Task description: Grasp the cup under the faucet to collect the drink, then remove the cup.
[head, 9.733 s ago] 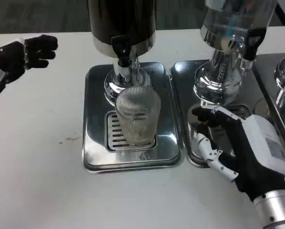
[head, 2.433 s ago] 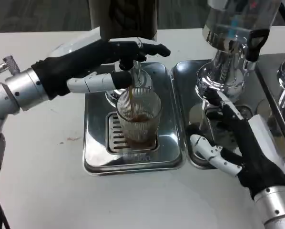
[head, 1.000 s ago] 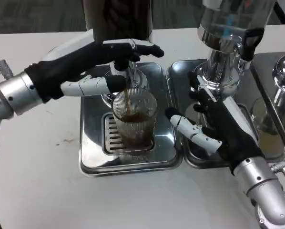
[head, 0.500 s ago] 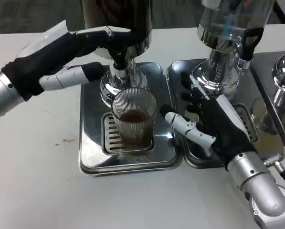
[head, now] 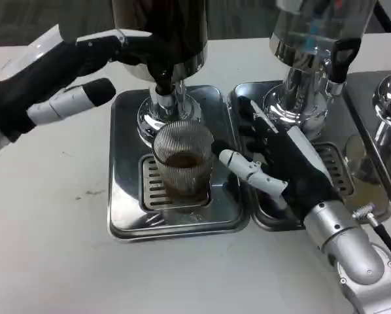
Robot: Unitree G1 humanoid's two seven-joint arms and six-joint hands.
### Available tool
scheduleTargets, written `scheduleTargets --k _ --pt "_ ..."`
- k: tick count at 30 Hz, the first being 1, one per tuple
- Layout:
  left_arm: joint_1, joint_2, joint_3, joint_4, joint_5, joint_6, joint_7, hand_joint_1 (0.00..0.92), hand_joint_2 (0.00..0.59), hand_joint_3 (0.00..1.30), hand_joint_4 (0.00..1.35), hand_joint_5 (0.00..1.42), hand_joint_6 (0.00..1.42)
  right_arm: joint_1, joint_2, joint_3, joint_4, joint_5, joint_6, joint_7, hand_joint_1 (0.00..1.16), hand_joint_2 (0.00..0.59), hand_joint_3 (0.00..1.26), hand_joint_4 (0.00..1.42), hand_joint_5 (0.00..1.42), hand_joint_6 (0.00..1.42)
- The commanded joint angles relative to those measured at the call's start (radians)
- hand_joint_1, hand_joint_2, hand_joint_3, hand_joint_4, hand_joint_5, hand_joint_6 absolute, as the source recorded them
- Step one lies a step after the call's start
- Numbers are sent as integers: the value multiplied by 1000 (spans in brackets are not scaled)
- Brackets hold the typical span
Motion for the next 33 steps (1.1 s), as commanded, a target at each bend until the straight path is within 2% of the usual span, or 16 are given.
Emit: scheduleTargets --k 1,6,17,24,30,33 --pt "28 26 23 -19 -18 15 0 0 73 281 189 167 223 -25 1 8 32 10 -31 18 467 252 0 0 44 101" --pt "60 40 50 -33 -32 29 0 0 74 284 193 169 231 -45 3 14 69 15 -43 34 448 249 0 0 15 84" --pt "130 55 72 -64 -43 51 7 0 75 302 204 178 238 -96 0 36 161 13 -77 72 440 229 0 0 0 32" --pt "180 61 87 -91 -43 67 14 0 81 311 214 179 238 -129 6 43 237 22 -124 89 426 222 0 0 0 1" --pt "204 67 93 -103 -43 79 19 0 86 331 233 187 239 -147 17 38 288 36 -158 100 380 197 0 0 0 0" --pt "216 70 94 -110 -42 84 21 0 86 335 238 189 239 -153 23 34 311 49 -176 108 285 183 0 0 0 0"
